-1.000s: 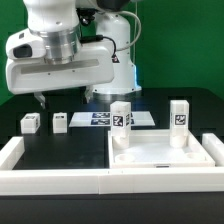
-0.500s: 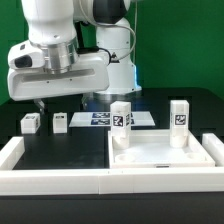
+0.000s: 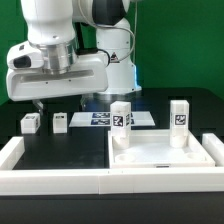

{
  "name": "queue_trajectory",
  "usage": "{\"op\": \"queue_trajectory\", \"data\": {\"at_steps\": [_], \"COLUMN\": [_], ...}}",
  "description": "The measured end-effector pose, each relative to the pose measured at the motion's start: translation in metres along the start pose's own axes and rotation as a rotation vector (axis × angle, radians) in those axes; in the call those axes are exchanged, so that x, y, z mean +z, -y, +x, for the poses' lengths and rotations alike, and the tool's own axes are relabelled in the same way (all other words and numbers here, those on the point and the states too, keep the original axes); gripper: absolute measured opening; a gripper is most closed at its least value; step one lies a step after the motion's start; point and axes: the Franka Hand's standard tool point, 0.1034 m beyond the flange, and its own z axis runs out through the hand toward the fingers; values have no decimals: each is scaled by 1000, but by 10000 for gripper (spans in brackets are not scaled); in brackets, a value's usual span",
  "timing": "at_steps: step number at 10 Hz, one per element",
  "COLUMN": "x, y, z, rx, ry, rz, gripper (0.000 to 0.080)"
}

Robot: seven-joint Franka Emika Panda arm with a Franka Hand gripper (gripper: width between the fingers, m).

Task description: Assemble square table

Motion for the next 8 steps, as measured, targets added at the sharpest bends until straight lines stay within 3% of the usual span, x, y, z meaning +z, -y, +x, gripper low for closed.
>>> {"op": "queue_trajectory", "data": {"at_steps": [2, 3, 4, 5, 8], "x": [9, 16, 23, 28, 33], "y": [1, -1, 0, -2, 5], "z": [0, -8, -17, -12, -25], "rx": [71, 115, 110, 81, 59], "ry": [19, 61, 195, 220, 426], "rz": [-5, -10, -20, -19, 28], "gripper": [649, 649, 649, 649, 649]}}
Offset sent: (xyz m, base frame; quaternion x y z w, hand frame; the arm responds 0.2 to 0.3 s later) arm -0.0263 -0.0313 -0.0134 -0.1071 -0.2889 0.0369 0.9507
